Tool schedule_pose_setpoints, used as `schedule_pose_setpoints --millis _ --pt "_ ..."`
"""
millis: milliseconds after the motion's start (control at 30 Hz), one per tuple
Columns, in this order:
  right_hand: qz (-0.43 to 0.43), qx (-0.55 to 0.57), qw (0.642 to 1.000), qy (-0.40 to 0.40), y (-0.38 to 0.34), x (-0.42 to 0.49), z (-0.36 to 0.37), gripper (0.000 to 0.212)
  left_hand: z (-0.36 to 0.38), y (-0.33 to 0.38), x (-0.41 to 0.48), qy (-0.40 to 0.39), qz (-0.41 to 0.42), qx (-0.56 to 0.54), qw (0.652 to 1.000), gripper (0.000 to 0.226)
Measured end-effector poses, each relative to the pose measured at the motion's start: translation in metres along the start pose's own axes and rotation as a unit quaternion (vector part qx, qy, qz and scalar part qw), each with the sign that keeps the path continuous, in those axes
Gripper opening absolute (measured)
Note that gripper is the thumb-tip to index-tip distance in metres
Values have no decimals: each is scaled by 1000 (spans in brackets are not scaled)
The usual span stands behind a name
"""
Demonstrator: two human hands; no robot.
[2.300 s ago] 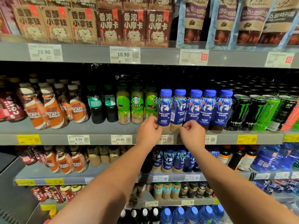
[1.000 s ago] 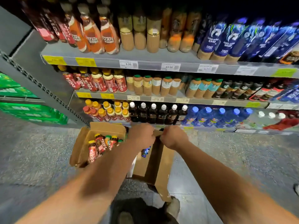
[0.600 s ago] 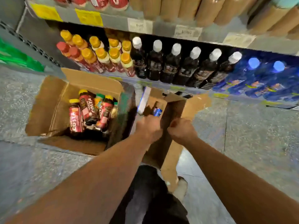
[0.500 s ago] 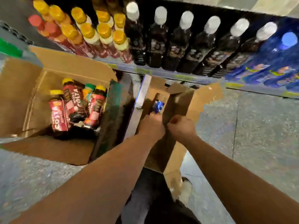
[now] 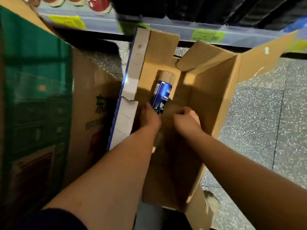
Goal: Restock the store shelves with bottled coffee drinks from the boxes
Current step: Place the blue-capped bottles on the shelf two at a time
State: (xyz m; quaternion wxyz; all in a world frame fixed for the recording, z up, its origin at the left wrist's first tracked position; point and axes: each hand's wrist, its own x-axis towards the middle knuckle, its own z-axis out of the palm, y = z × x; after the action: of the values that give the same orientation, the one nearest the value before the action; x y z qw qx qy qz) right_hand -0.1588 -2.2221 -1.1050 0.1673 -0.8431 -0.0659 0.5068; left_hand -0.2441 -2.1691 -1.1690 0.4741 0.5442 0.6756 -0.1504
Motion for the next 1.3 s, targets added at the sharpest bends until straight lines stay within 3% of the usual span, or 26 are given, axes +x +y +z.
schedule_pose_setpoints --millis 167,300,433,600,767,1033,1133,1300 --pt "-5 10 1000 21 -8 -39 -22 23 -21 20 -43 18 -10 7 1000 52" --pt "-39 -2 998 42 -34 -102 -60 20 -66 42 -108 15 23 93 995 43" --pt "-124 -73 988 54 -68 -171 -112 36 -122 74 -190 11 97 113 989 34" --pt "-204 -201 956 72 -108 -262 -178 52 -209 140 -294 -5 226 93 970 45" --pt "-288 -210 924 136 -149 -345 -233 68 -295 207 -395 33 309 39 950 45" --pt "-390 -77 901 173 -228 -459 -317 43 -392 283 -533 101 399 -69 909 24" --pt "-417 -11 896 150 -245 -494 -332 47 -417 307 -577 137 415 -115 892 24" --pt "-439 117 882 126 -272 -551 -360 40 -439 336 -640 83 470 -222 851 29"
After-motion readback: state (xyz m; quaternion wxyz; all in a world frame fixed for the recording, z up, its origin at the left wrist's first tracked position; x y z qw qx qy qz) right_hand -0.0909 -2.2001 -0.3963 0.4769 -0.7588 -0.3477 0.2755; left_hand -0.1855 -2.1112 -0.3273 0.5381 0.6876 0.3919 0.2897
